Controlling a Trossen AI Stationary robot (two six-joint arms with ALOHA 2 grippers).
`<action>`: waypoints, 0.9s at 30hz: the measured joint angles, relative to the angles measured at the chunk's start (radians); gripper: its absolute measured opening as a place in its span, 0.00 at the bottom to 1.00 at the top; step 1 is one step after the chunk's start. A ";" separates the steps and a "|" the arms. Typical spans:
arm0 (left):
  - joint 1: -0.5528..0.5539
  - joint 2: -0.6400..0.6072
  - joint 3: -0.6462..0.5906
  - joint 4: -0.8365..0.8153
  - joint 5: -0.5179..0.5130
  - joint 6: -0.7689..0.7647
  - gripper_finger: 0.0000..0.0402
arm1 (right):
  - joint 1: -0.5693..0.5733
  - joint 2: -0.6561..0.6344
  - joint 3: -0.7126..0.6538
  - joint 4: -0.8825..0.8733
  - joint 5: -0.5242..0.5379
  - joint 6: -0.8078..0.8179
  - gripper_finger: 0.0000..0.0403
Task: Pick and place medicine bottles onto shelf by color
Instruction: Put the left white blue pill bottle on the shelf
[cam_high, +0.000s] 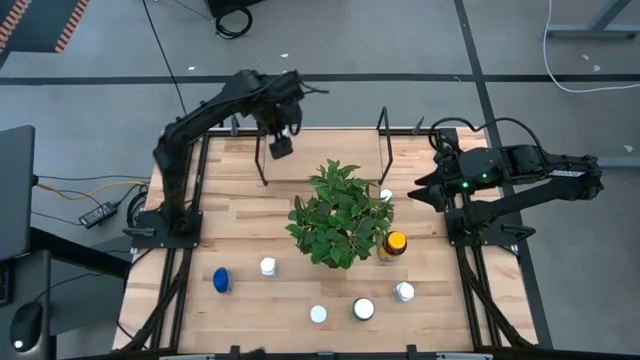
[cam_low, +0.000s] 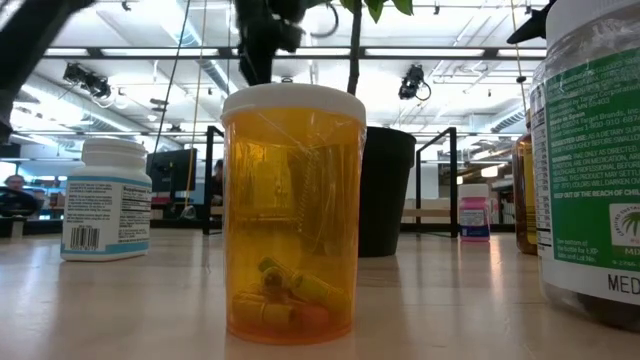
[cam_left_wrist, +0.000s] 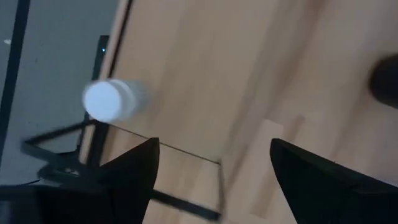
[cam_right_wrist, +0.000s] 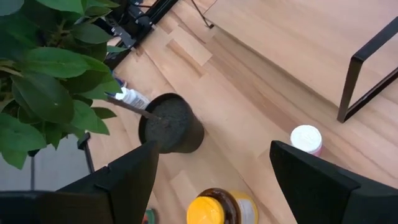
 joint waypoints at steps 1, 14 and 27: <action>-0.014 -0.035 -0.030 -0.001 0.005 -0.029 0.76 | 0.000 0.000 0.000 0.000 0.000 -0.013 0.78; -0.396 -0.401 -0.406 0.000 0.078 -0.485 0.70 | 0.000 0.000 0.000 0.000 -0.001 -0.101 0.78; -0.698 -0.412 -0.792 0.300 0.099 -0.940 0.70 | 0.000 0.000 0.000 0.000 -0.002 -0.119 0.78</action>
